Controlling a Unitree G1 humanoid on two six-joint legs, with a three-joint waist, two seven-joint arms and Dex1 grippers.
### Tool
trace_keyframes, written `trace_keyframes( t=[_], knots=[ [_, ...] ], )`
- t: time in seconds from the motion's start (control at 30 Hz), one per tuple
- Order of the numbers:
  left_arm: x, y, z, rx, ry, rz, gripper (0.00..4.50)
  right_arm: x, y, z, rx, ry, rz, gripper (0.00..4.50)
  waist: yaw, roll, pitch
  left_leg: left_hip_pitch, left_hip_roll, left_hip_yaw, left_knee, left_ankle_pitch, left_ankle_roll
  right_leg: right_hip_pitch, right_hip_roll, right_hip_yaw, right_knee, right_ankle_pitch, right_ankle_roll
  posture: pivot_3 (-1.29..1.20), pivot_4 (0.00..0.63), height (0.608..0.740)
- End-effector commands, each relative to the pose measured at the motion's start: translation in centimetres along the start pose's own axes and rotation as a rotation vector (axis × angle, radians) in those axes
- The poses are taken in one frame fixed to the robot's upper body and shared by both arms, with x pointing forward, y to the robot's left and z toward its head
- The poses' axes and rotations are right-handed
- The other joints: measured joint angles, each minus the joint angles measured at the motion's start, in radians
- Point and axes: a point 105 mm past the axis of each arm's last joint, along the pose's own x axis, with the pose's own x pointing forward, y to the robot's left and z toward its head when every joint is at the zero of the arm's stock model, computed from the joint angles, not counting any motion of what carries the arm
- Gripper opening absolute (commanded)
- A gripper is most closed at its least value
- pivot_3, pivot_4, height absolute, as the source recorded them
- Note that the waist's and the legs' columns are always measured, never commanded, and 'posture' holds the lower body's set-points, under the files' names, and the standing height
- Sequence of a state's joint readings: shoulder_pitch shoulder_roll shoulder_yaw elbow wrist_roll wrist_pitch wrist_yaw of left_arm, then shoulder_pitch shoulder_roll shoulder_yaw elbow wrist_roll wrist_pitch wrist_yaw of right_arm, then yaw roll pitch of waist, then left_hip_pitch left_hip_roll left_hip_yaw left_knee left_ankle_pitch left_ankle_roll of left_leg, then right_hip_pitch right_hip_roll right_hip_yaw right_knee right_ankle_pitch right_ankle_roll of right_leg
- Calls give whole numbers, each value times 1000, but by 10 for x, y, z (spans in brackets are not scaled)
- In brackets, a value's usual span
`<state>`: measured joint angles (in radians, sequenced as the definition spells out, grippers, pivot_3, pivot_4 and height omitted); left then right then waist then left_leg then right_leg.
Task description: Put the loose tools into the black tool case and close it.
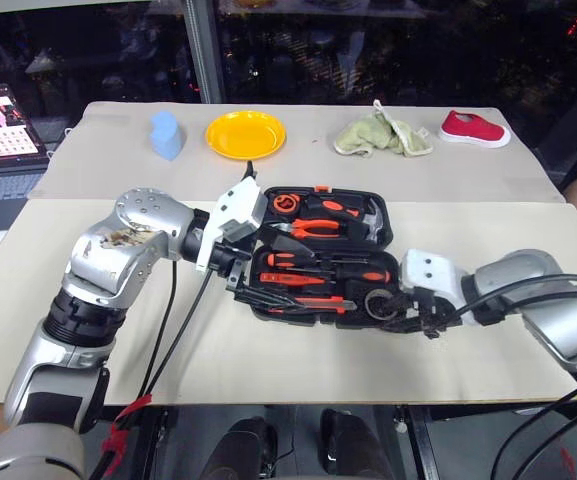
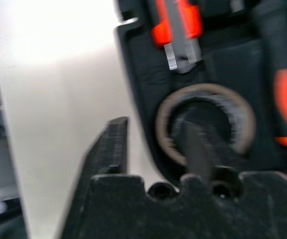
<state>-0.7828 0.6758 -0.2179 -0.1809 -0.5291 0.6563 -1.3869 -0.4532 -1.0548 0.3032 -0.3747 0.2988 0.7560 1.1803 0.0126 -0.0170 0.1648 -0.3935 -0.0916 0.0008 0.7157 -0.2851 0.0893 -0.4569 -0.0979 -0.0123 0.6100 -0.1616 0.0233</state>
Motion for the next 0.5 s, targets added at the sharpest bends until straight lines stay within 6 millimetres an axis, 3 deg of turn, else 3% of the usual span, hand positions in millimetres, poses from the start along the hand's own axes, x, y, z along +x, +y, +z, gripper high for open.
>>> trace_keyframes(
  t=[0.03, 0.1, 0.13, 0.23, 0.4, 0.5],
  knots=[
    [-2, 0, 5, 41, 3, 5, 4500, -13, -1, 16, -27, -41, -22, 3607, 0, 0, 0, 0, 0, 0, 0, 0, 0, 0, 0, 0, 0, 0, 0, 0, 150, 740],
    [-2, 0, 4, 39, 5, 4, 4500, -22, -6, 23, -13, -71, -51, 4302, 0, 0, 0, 0, 0, 0, 0, 0, 0, 0, 0, 0, 0, 0, 0, 0, 150, 740],
    [-2, 0, 4, 36, 5, 4, 4500, -26, -8, 25, -2, -88, -67, 4410, 0, 0, 0, 0, 0, 0, 0, 0, 0, 0, 0, 0, 0, 0, 0, 0, 150, 740],
    [-6, 2, -2, 5, 5, 33, 4500, -47, -20, 31, 97, -212, -173, 4410, 0, 0, 0, 0, 0, 0, 0, 0, 0, 0, 0, 0, 0, 0, 0, 0, 150, 740],
    [-25, 17, -24, -54, 24, 195, 4500, -87, -46, 12, 374, -429, -438, 4410, 4, 0, 0, 0, 0, -1, -1, 0, 0, 0, -1, 2, 0, 0, 0, 0, 150, 740],
    [-46, 37, -46, -122, 55, 379, 4500, -98, -53, -10, 495, -488, -575, 3749, 9, 0, 0, 0, 0, -1, -1, 0, 0, 0, 0, 2, 0, 0, 0, 0, 150, 740]
  ],
)
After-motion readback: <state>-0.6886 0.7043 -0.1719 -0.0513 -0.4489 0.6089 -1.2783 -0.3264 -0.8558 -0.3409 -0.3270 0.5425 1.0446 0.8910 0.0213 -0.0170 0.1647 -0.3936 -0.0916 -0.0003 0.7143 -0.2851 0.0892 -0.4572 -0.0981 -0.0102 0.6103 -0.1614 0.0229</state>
